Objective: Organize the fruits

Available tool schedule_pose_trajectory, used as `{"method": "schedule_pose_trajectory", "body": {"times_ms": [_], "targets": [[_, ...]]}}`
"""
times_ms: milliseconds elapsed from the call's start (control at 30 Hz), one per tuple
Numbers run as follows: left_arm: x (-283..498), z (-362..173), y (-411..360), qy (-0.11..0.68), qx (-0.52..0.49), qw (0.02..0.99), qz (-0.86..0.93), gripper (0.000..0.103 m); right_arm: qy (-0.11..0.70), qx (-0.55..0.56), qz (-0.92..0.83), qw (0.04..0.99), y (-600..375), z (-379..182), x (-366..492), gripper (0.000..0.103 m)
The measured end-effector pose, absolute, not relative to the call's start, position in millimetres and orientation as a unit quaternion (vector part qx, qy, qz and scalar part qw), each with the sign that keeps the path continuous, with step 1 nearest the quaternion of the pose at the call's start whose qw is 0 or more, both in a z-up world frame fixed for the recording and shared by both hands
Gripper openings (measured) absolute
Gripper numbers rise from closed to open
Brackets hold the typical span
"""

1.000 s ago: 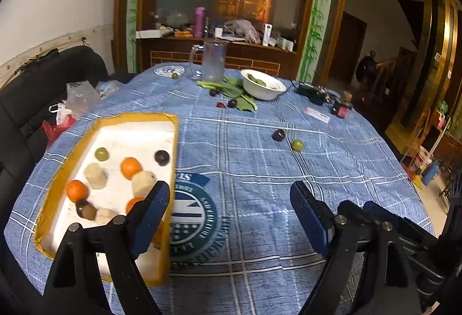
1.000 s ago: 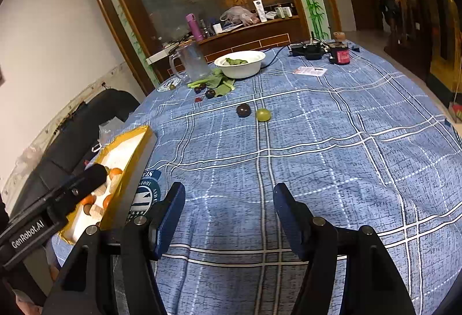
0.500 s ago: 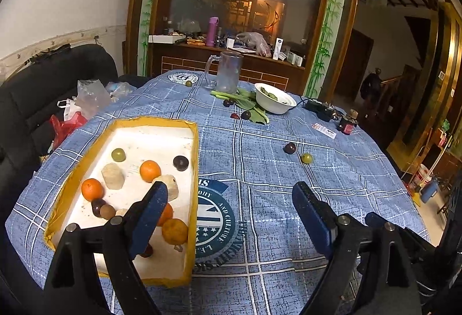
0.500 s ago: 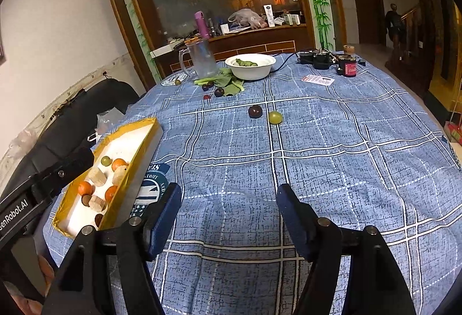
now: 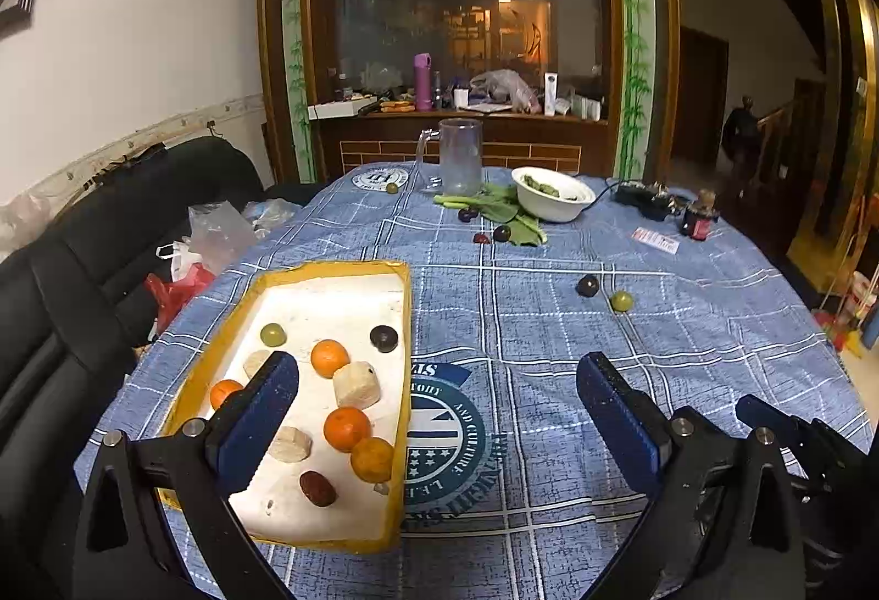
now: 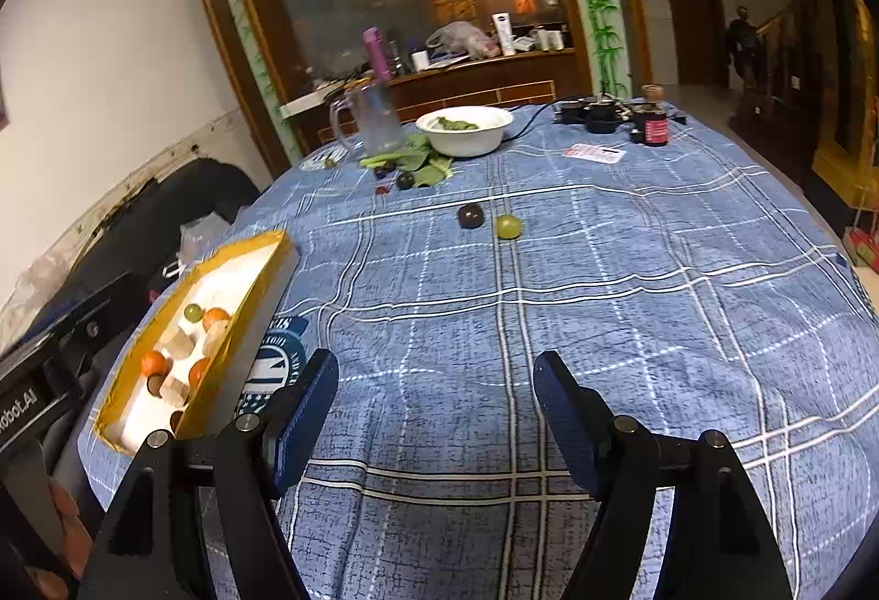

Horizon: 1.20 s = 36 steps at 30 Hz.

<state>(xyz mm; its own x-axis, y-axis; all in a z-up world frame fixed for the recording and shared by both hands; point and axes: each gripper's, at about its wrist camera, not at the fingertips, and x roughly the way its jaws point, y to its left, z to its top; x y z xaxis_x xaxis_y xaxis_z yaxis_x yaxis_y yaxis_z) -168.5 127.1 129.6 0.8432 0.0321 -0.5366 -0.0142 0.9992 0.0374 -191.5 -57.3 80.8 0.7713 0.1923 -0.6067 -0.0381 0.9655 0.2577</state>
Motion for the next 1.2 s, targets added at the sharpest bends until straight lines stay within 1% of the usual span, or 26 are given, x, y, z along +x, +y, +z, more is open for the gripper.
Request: {"method": "schedule_pose_trajectory", "body": {"times_ms": [233,700,1200], "targets": [[-168,128,130,0.293,0.009,0.956,0.028,0.101,0.314,0.07,0.062,0.945,-47,88,-199,0.08],[-166,120,152,0.314,-0.016,0.948,0.05,0.101,0.313,0.009,0.086,0.946,-10,88,-206,0.081],[-167,117,178,0.316,-0.045,0.946,0.06,0.101,0.322,-0.029,0.105,0.94,22,84,-205,0.082]]}}
